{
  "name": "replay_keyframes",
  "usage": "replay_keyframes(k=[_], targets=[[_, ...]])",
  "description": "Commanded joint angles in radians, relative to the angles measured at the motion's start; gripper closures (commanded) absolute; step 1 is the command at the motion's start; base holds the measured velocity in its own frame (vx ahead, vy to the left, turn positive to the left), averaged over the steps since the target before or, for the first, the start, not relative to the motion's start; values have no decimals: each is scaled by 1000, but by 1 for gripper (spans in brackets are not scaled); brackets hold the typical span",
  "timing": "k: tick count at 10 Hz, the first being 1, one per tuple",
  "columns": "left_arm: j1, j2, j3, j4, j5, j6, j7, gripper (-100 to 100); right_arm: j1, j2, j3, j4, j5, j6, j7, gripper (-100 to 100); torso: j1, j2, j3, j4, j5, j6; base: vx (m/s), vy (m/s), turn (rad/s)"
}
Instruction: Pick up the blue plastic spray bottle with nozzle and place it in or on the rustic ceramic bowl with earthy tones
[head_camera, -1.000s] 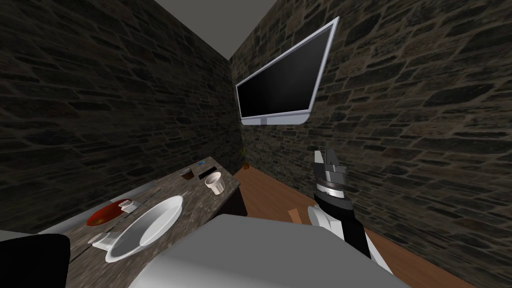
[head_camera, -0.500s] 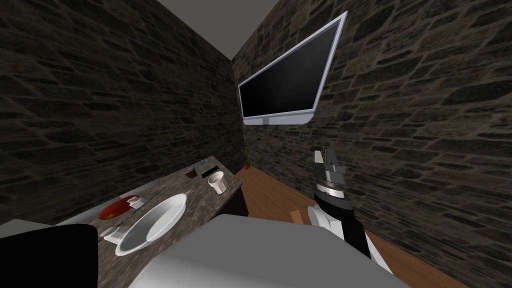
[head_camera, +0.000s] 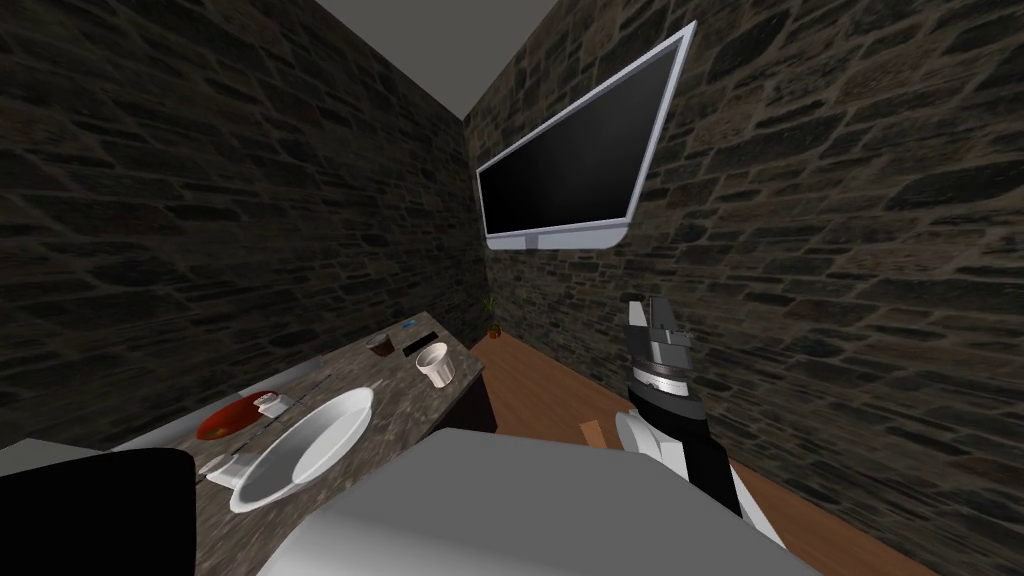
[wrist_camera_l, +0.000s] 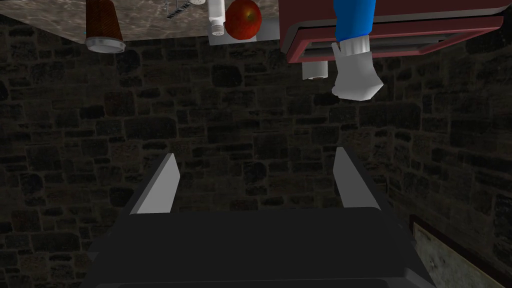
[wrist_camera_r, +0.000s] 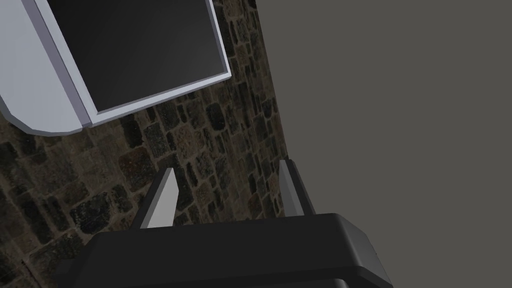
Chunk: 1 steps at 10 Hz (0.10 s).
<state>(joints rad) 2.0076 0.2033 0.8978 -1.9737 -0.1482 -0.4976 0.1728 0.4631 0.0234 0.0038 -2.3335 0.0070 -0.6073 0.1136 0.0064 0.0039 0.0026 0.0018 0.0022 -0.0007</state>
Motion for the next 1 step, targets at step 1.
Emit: replay_keyframes(k=[1], targets=[[0,0,0,0,0,0,0,0,0,0,0,0,0,0,0,0,0,0,0,0,0,0,0,0,0]])
